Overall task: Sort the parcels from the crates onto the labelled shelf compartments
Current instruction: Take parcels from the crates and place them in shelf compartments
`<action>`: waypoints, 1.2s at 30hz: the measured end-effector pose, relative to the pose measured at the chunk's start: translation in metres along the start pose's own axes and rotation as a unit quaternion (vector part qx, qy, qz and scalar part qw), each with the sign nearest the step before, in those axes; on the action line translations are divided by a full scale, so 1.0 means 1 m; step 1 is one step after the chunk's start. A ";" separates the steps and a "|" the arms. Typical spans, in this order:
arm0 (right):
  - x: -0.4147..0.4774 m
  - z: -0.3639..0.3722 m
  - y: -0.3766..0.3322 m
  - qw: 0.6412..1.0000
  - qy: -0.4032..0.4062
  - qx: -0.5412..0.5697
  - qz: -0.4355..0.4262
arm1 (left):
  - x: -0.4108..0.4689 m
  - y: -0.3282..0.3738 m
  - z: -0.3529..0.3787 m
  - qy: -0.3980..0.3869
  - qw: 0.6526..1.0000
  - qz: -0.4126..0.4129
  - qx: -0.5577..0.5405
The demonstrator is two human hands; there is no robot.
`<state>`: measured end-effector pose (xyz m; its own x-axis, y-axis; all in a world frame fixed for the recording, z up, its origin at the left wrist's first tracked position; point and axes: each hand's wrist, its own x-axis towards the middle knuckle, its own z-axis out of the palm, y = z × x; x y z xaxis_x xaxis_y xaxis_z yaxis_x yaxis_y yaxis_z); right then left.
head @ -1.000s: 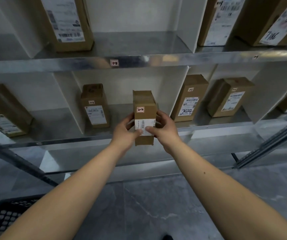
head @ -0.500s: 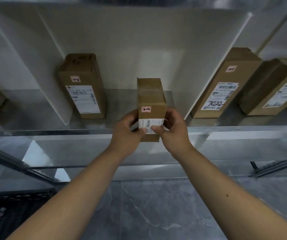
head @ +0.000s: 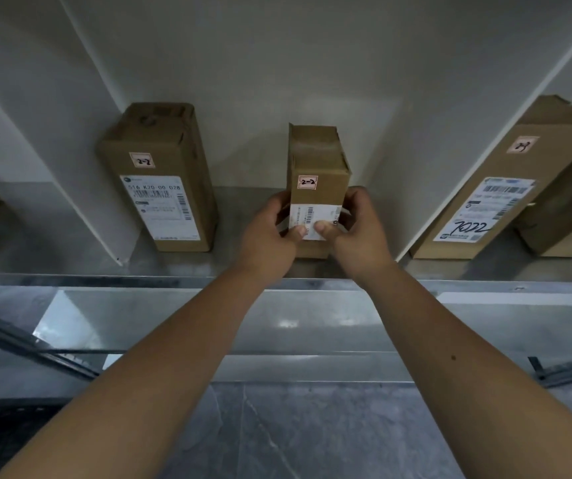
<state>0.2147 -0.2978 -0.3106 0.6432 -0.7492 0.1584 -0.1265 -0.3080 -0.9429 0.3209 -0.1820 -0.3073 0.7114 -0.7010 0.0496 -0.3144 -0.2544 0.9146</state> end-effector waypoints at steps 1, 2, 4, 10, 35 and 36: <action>0.002 0.000 0.001 1.000 -0.001 0.001 -0.001 | 0.002 0.001 0.001 0.002 1.000 -0.005 -0.001; 0.002 0.000 0.001 1.000 -0.001 0.005 -0.002 | 0.003 0.003 0.002 0.003 1.000 -0.009 0.001; 0.003 -0.002 0.001 1.000 -0.005 0.015 0.003 | 0.004 0.006 0.002 0.003 1.000 -0.019 0.005; 0.004 -0.004 -0.003 0.966 -0.022 0.197 0.166 | 0.003 0.009 0.001 0.001 0.993 -0.086 -0.081; -0.219 -0.010 -0.073 0.936 -0.203 0.063 0.279 | -0.284 0.054 -0.068 0.158 0.957 -0.232 -0.078; -0.229 0.002 -0.077 0.932 -0.222 0.070 0.278 | -0.297 0.056 -0.074 0.165 0.956 -0.229 -0.079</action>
<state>0.0783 -0.1012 -0.2750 0.7604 -0.4447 -0.4734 -0.4533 0.1586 -0.8771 0.1382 0.0615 -0.2408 0.9197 -0.2841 -0.2709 0.1584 -0.3628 0.9183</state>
